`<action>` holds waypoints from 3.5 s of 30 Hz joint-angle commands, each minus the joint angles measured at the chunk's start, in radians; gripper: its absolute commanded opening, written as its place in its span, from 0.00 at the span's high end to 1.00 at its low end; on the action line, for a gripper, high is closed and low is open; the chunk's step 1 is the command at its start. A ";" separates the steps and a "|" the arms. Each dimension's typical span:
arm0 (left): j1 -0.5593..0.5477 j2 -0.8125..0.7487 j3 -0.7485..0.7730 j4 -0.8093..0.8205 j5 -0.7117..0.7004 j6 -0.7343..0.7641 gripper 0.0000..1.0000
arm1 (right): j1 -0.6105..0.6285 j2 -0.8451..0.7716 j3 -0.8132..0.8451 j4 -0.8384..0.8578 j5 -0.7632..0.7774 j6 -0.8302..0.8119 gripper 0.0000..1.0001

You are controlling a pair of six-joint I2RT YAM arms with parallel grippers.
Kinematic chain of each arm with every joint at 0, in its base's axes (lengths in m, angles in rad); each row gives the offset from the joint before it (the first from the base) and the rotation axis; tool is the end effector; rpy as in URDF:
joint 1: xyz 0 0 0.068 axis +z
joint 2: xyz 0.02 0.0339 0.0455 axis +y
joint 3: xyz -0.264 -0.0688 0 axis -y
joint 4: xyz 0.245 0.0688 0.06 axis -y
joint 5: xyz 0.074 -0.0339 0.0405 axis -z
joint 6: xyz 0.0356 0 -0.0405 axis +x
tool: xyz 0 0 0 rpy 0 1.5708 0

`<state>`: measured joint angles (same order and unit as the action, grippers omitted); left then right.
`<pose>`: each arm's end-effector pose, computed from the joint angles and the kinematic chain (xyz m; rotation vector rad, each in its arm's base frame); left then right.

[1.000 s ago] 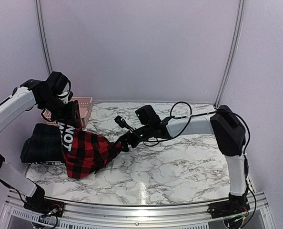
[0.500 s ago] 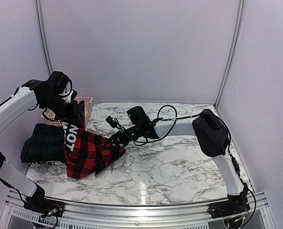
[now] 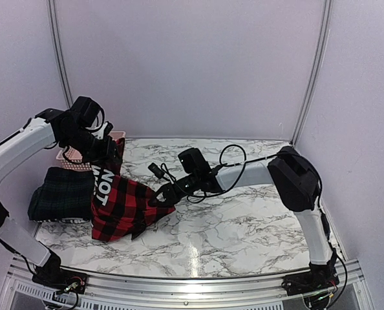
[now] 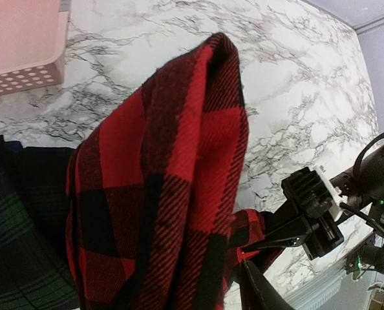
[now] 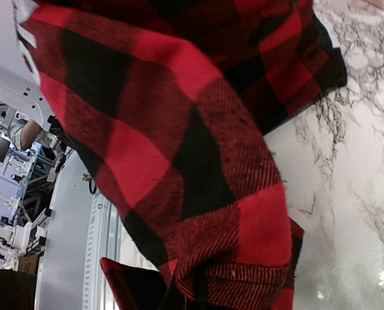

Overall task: Fold and stack the mixed laundry pile
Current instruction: Pick up the square-folded T-shirt from the center of the board, then place the square-folded T-shirt at the center of the board.

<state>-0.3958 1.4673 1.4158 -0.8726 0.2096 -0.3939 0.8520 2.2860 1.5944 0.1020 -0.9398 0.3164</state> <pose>0.2795 -0.1248 0.3365 0.0928 2.5627 -0.5792 0.3070 0.3945 0.1499 -1.2023 2.0394 1.6410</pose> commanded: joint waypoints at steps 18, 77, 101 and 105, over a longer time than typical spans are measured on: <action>-0.404 0.246 0.018 0.742 0.232 -0.411 1.00 | -0.086 -0.903 -0.286 -0.572 0.728 -0.399 1.00; -0.147 0.188 -0.360 0.616 0.109 0.117 0.40 | -0.189 -0.482 -0.193 -0.720 0.610 -0.104 0.39; -0.156 0.344 -0.221 0.719 0.180 0.118 0.33 | -0.196 -0.203 0.338 -0.621 0.303 -0.070 0.02; -0.158 0.404 -0.148 0.739 0.242 0.150 0.44 | -0.248 -0.342 0.225 -0.605 0.376 -0.047 0.02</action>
<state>-0.5518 1.8290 1.1919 -0.1768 0.3897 -0.2714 0.6567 2.1017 1.8908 -0.5491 -0.6182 0.2291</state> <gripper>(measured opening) 0.597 0.985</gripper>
